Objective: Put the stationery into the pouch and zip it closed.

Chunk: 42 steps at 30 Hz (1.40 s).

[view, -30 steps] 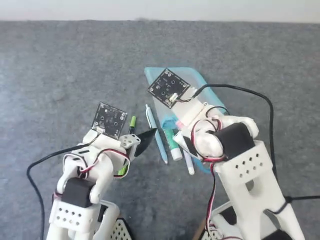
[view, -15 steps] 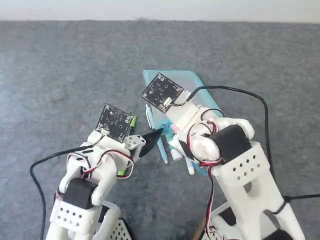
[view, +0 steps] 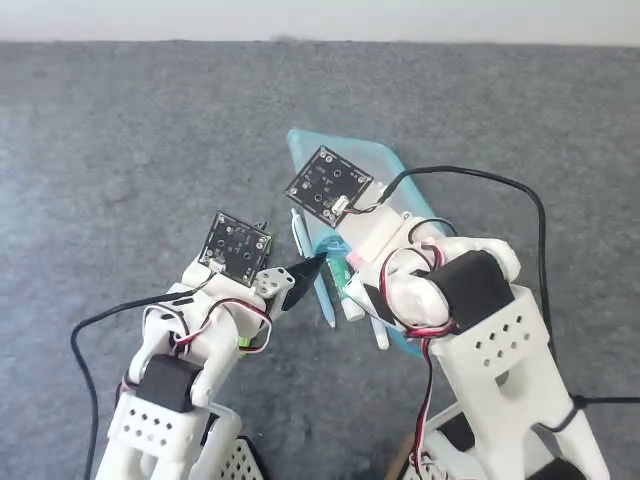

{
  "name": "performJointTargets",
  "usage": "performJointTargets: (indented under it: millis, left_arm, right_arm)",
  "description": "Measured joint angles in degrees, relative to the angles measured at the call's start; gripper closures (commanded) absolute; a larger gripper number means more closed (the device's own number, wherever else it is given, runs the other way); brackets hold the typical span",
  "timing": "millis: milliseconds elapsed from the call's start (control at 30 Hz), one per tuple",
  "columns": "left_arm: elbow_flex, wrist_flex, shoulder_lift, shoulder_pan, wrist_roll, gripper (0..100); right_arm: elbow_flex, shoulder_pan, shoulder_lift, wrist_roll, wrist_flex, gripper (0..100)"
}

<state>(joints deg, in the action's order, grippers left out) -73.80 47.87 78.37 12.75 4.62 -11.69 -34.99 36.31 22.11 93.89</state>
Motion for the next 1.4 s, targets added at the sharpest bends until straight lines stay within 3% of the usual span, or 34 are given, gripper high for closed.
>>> performJointTargets:
  millis: [833, 1133, 1400]
  left_arm:
    - [0.0, 0.0, 0.0, 0.0, -0.8, 71]
    - [-0.8, 0.0, 0.4, 0.3, -1.1, 74]
    - [-0.8, 0.0, 0.5, 0.4, -1.1, 87]
  right_arm:
    - [-1.0, -0.1, 0.0, 0.0, 0.5, 99.1]
    - [1.0, -5.5, 0.0, -0.1, 3.3, 99.1]
    - [1.0, -5.5, 0.0, -0.1, 3.2, 99.1]
